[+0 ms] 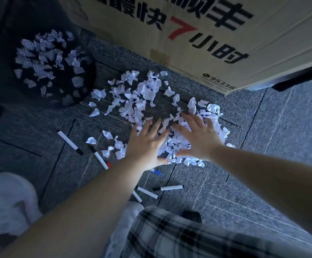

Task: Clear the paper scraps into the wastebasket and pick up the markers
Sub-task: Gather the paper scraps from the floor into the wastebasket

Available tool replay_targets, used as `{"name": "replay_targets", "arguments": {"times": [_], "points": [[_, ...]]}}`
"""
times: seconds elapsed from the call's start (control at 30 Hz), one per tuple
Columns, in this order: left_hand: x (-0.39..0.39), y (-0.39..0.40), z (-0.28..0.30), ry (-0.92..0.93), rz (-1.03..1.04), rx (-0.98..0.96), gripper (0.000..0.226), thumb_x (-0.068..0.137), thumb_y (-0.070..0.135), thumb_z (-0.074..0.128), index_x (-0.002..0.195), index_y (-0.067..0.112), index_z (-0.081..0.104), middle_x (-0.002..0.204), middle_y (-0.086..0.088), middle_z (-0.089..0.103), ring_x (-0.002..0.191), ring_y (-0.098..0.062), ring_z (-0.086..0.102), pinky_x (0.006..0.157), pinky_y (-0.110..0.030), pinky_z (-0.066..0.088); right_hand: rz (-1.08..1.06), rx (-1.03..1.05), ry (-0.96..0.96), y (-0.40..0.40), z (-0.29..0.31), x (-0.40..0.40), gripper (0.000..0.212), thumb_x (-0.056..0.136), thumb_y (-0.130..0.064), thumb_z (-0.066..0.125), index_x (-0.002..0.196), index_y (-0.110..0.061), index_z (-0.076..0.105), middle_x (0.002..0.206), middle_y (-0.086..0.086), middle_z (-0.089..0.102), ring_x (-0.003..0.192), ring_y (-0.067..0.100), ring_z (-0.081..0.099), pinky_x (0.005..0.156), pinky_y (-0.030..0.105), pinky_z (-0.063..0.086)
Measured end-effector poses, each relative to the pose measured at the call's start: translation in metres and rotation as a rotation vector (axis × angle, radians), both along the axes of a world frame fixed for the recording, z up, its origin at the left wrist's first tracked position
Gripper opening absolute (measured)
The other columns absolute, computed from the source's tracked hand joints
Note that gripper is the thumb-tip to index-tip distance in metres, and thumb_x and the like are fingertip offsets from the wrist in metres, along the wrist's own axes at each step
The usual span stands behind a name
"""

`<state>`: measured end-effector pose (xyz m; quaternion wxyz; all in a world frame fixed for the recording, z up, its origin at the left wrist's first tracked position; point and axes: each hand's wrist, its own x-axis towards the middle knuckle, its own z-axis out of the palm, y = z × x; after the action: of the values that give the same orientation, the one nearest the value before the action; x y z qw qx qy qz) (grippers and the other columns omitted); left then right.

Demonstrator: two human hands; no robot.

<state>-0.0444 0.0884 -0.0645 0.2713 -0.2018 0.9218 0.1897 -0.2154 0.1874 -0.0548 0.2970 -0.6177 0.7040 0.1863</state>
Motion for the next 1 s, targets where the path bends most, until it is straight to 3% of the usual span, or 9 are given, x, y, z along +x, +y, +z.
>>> {"name": "replay_targets", "arguments": {"times": [0.1,0.2,0.33,0.43,0.53,0.63,0.73,0.9,1.0], "points": [[0.004,0.008,-0.003,0.047,0.007,-0.057,0.077,0.085,0.052,0.055,0.145,0.026,0.015,0.154,-0.01,0.014,0.138,-0.033,0.02,0.107,-0.053,0.029,0.009,-0.057,0.003,0.001,-0.002,0.005,0.085,0.072,-0.067,0.06,0.141,-0.025,0.033,0.147,0.016,0.031,0.132,0.037,0.033,0.101,0.061,0.031],[0.004,0.009,-0.002,0.112,0.064,-0.004,0.049,0.088,0.022,0.058,0.133,0.017,0.037,0.13,-0.014,0.041,0.113,-0.032,0.046,0.08,-0.043,0.05,-0.049,-0.043,-0.066,0.0,-0.001,0.013,0.066,0.083,-0.054,0.057,0.137,-0.021,0.037,0.142,0.015,0.035,0.126,0.033,0.039,0.099,0.05,0.039],[-0.001,-0.002,0.0,0.128,0.115,0.136,0.033,0.088,-0.004,0.043,0.119,0.009,0.044,0.108,-0.014,0.045,0.094,-0.028,0.049,0.064,-0.034,0.047,-0.075,-0.043,-0.176,-0.004,0.002,0.02,0.038,0.094,-0.031,0.049,0.128,-0.016,0.042,0.125,0.011,0.045,0.105,0.027,0.054,0.078,0.034,0.049],[-0.002,-0.012,0.002,0.098,0.121,0.153,0.028,0.087,-0.008,0.039,0.109,0.009,0.042,0.095,-0.011,0.04,0.079,-0.026,0.045,0.059,-0.033,0.038,-0.081,-0.002,-0.198,-0.01,0.001,0.018,0.031,0.094,-0.013,0.048,0.124,-0.015,0.042,0.113,0.008,0.051,0.086,0.024,0.057,0.063,0.028,0.041],[0.004,-0.025,0.01,0.082,0.127,0.156,0.023,0.087,-0.009,0.038,0.102,0.008,0.041,0.088,-0.008,0.038,0.064,-0.021,0.039,0.054,-0.034,0.033,-0.144,0.007,-0.199,-0.019,0.005,0.013,0.04,0.09,0.0,0.046,0.127,-0.014,0.041,0.112,0.008,0.052,0.083,0.025,0.059,0.06,0.029,0.044],[0.009,-0.04,0.024,0.105,0.136,0.118,0.031,0.086,-0.012,0.039,0.11,0.008,0.043,0.086,-0.005,0.034,0.057,-0.016,0.034,0.051,-0.032,0.03,-0.229,-0.015,-0.209,-0.03,0.014,0.005,0.04,0.089,0.004,0.044,0.124,-0.015,0.041,0.109,0.008,0.053,0.081,0.026,0.06,0.064,0.037,0.055],[0.011,-0.058,0.042,0.129,0.16,0.095,0.042,0.085,-0.015,0.042,0.119,0.01,0.042,0.087,-0.003,0.03,0.056,-0.013,0.034,0.051,-0.03,0.03,-0.296,-0.032,-0.231,-0.044,0.03,-0.003,0.032,0.087,0.006,0.043,0.112,-0.013,0.044,0.102,0.003,0.05,0.08,0.027,0.059,0.065,0.041,0.056],[0.0,-0.086,0.082,0.173,0.242,0.039,0.022,0.09,-0.007,0.046,0.108,0.006,0.044,0.087,-0.007,0.038,0.052,-0.01,0.03,0.048,-0.025,0.026,-0.328,-0.163,-0.259,-0.068,0.069,-0.01,0.03,0.084,0.007,0.045,0.085,-0.021,0.033,0.09,-0.001,0.04,0.074,0.025,0.051,0.065,0.038,0.051],[-0.007,-0.098,0.115,0.199,0.275,0.021,0.021,0.09,-0.005,0.049,0.107,0.006,0.045,0.086,-0.008,0.036,0.052,-0.014,0.03,0.05,-0.031,0.028,-0.355,-0.235,-0.283,-0.081,0.099,-0.011,0.033,0.086,0.002,0.048,0.078,-0.025,0.03,0.089,0.0,0.039,0.075,0.025,0.048,0.068,0.037,0.046]]}}
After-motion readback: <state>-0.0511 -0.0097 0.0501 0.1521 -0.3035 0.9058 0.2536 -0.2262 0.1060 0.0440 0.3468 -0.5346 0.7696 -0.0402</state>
